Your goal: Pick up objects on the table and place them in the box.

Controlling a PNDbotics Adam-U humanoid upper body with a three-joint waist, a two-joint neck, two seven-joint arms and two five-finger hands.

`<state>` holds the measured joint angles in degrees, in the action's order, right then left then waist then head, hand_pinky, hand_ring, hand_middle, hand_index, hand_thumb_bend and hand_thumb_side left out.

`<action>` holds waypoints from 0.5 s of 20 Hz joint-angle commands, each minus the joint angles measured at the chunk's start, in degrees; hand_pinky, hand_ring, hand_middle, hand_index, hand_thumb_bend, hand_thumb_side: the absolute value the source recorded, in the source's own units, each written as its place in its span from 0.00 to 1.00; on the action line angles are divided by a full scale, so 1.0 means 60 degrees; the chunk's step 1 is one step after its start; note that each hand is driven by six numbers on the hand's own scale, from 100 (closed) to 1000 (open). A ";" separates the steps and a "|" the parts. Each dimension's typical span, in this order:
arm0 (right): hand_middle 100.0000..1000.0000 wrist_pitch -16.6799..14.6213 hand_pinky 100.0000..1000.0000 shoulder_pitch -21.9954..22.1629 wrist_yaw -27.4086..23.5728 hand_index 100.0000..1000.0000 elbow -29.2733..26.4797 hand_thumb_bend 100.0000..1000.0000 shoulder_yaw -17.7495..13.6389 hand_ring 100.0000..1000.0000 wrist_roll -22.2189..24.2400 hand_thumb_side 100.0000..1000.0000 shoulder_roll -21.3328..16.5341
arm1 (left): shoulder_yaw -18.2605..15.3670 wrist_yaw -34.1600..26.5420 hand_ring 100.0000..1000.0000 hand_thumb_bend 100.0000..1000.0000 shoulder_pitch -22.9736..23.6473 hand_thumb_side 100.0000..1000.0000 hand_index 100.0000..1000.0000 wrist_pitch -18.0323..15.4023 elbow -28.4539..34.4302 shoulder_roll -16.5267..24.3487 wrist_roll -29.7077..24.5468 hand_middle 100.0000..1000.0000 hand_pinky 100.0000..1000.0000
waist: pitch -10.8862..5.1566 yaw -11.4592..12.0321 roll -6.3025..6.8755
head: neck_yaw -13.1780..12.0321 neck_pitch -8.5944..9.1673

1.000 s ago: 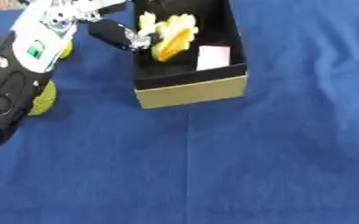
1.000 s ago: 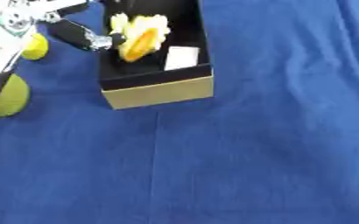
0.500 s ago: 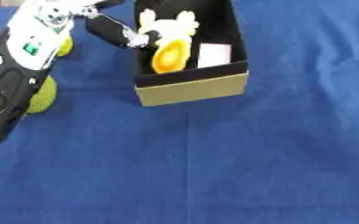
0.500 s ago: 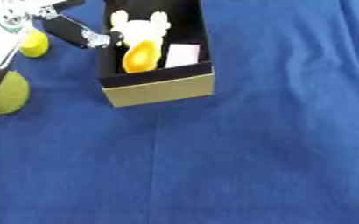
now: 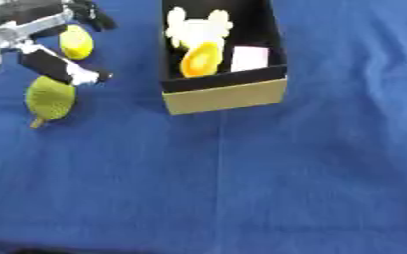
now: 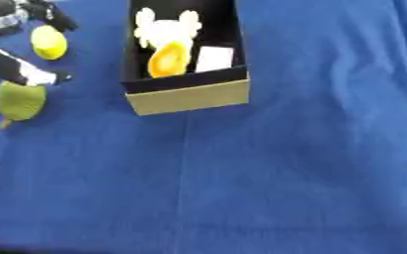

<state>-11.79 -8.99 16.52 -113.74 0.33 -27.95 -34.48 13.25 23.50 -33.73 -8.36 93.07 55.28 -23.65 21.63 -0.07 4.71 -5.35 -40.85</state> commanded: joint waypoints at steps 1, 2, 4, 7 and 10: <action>0.69 -0.0021 0.71 -0.0051 0.0009 0.76 -0.0142 0.00 -0.0133 0.75 -0.0025 0.29 -0.0124 | -0.0266 0.0088 0.75 0.43 0.0350 0.40 0.85 0.0284 0.0396 0.0826 0.0032 0.71 0.82 | -0.0242 0.0042 -0.0071 | 0.0076 -0.0029; 0.69 -0.0030 0.71 -0.0054 -0.0008 0.76 -0.0142 0.00 -0.0142 0.75 -0.0019 0.28 -0.0123 | -0.0281 0.0059 0.75 0.43 0.0466 0.42 0.85 0.0351 0.0365 0.0872 -0.0042 0.71 0.82 | -0.0254 0.0053 -0.0095 | 0.0076 -0.0028; 0.69 -0.0048 0.71 -0.0063 -0.0040 0.76 -0.0142 0.00 -0.0157 0.75 -0.0007 0.28 -0.0115 | -0.0319 0.0051 0.76 0.45 0.0578 0.44 0.85 0.0443 0.0231 0.0922 -0.0194 0.72 0.82 | -0.0274 0.0055 -0.0142 | 0.0060 -0.0022; 0.69 -0.0077 0.71 -0.0062 -0.0073 0.76 -0.0142 0.00 -0.0178 0.75 0.0000 0.28 -0.0081 | -0.0391 0.0255 0.77 0.49 0.0604 0.44 0.85 0.0598 -0.0210 0.0938 -0.0292 0.73 0.82 | -0.0282 0.0031 -0.0213 | 0.0022 0.0006; 0.69 -0.0084 0.71 -0.0066 -0.0095 0.76 -0.0142 0.00 -0.0186 0.75 -0.0008 0.28 -0.0023 | -0.0459 0.0716 0.78 0.54 0.0522 0.41 0.87 0.0695 -0.0840 0.0849 -0.0158 0.75 0.82 | -0.0256 -0.0005 -0.0268 | -0.0049 0.0070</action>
<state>-12.07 -9.04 16.37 -113.74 -0.05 -27.92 -33.96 11.77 26.82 -29.79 -4.57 88.95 58.09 -24.88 21.23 -0.08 3.15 -5.35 -40.80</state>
